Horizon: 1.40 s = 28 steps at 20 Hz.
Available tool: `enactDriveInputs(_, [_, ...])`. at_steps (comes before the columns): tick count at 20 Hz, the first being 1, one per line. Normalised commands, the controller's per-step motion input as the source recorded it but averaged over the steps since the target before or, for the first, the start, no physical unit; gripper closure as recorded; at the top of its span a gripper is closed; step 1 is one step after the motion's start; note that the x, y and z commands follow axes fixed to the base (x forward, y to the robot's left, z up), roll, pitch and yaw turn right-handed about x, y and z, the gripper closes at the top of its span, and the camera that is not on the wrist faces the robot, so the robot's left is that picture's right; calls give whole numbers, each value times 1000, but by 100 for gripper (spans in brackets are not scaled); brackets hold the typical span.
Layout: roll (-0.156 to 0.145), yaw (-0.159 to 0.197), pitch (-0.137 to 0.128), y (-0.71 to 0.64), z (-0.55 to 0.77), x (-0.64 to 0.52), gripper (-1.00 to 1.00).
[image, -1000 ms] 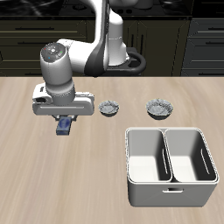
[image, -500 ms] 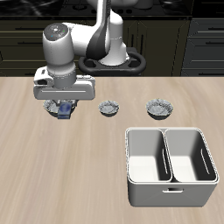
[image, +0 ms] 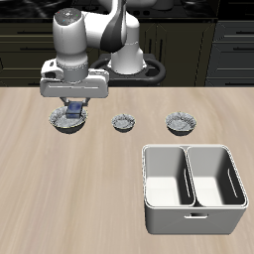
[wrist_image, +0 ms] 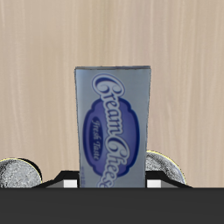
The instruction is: Place the cream cheese in the largest bowl
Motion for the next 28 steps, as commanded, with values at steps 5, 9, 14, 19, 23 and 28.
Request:
enactDriveInputs(5, [-22,15,-5,-28,33,-342,100])
enactDriveInputs(9, [-28,6,-27,-58,50,-233,100])
enactDriveInputs(14, [5,16,-10,-32,36,-295,100])
enactDriveInputs(19, [-11,11,-16,-16,17,-212,100])
enactDriveInputs(23, [-4,15,-23,-20,52,-238,100])
enactDriveInputs(28, [-19,1,-26,-117,45,-100,100])
